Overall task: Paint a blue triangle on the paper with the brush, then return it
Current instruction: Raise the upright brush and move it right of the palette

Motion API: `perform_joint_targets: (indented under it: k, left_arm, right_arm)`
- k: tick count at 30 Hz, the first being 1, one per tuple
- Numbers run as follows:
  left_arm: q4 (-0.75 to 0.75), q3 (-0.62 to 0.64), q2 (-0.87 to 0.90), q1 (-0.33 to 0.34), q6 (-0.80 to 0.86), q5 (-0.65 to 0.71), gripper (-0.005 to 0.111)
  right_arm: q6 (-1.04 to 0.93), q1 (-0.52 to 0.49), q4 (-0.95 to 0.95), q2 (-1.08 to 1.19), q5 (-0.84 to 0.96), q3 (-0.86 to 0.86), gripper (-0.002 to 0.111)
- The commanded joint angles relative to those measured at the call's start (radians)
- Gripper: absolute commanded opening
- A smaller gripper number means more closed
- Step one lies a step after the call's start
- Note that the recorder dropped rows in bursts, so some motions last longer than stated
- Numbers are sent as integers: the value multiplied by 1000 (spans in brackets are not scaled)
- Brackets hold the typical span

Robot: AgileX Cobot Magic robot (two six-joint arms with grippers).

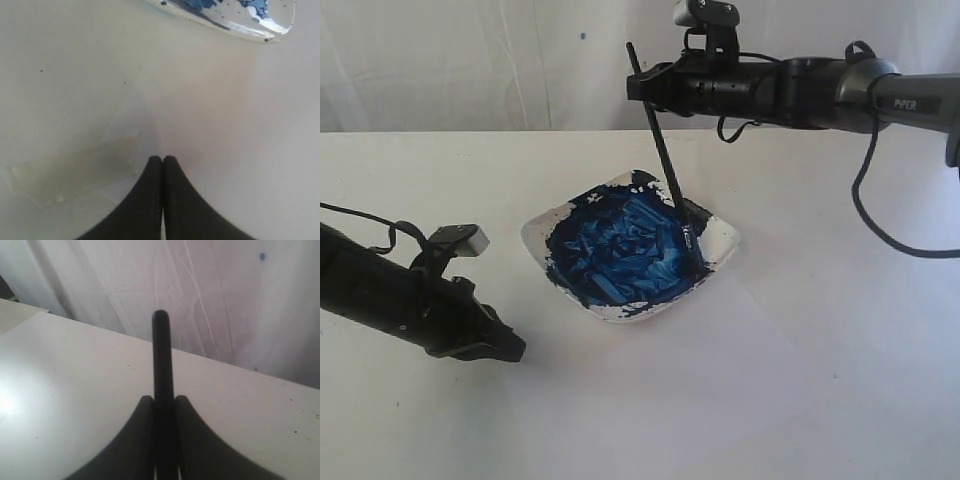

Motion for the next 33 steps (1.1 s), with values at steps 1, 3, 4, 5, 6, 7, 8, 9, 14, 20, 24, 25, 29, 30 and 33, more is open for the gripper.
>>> perform_joint_targets:
  k: [1, 3, 4, 5, 6, 7, 8, 9, 14, 20, 24, 25, 29, 30, 33]
  left_arm:
    - [-9, 5, -3, -6, 3, 15, 0]
    - [-9, 5, -3, -6, 3, 15, 0]
    - [-9, 5, -3, -6, 3, 15, 0]
    - [-9, 5, -3, -6, 3, 15, 0]
    - [-9, 5, -3, -6, 3, 15, 0]
    - [-9, 5, -3, -6, 3, 15, 0]
    - [-9, 5, -3, -6, 3, 15, 0]
    - [-9, 5, -3, -6, 3, 15, 0]
    - [-9, 5, -3, -6, 3, 15, 0]
    - [-9, 5, -3, -6, 3, 15, 0]
    - [-9, 5, -3, -6, 3, 17, 0]
    - [-9, 5, -3, -6, 3, 17, 0]
    - [-9, 5, -3, -6, 1, 19, 0]
    - [-9, 5, -3, -6, 1, 19, 0]
    - [-9, 5, -3, -6, 1, 19, 0]
  right_arm:
    - [-15, -13, -3, -32, 59, 4, 0]
    - [-15, -23, -3, -41, 88, 9, 0]
    - [-15, -25, -3, -46, 94, 15, 0]
    - [-15, -28, -3, -57, 94, 25, 0]
    - [-25, -30, -3, -67, 96, 32, 0]
    - [-39, -35, -3, -80, 96, 43, 0]
    - [-49, -38, -3, -94, 96, 55, 0]
    - [-59, -42, -3, -107, 105, 68, 0]
    - [-91, -47, -3, -193, 213, 107, 0]
    - [-84, -47, -3, -285, 359, 117, 0]
    - [-98, -54, -3, -368, 357, 243, 0]
    - [-111, -54, -3, -392, 355, 279, 0]
    - [-145, -54, -3, -512, 333, 414, 0]
    - [-145, -54, -3, -539, 320, 438, 0]
    - [-150, -52, -3, -649, 256, 518, 0]
